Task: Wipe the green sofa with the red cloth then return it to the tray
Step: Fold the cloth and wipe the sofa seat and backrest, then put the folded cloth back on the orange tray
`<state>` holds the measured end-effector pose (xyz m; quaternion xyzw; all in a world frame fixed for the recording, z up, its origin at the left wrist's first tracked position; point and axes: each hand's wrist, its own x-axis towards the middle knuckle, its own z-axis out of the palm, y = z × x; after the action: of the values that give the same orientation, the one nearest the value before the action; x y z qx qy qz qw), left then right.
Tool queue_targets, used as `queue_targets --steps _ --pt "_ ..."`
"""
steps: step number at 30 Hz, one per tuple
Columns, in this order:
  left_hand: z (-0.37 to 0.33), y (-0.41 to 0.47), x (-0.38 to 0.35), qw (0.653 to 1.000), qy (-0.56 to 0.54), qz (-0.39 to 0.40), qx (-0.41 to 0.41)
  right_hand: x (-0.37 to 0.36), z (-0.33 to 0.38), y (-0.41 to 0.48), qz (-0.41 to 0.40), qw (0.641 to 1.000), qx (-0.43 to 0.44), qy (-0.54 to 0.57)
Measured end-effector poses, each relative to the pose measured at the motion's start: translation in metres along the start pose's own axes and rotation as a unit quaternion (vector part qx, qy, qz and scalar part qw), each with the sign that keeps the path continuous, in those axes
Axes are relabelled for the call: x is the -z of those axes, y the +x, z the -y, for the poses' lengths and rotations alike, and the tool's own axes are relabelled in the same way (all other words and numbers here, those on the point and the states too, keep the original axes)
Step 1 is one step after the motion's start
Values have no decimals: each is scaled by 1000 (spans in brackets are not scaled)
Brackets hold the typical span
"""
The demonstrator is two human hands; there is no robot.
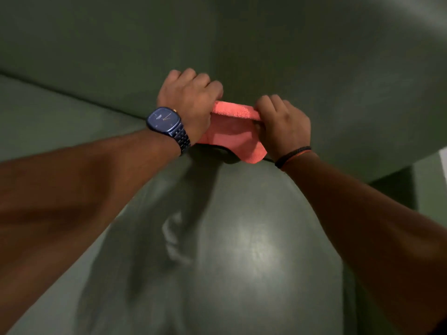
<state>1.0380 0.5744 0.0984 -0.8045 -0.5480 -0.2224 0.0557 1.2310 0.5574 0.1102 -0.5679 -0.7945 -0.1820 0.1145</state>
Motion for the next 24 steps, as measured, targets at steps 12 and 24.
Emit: queue_targets --steps 12,24 --pt "326 -284 264 966 71 34 248 88 452 111 31 922 324 209" --pt "503 -555 439 882 170 17 439 155 845 126 112 736 538 396"
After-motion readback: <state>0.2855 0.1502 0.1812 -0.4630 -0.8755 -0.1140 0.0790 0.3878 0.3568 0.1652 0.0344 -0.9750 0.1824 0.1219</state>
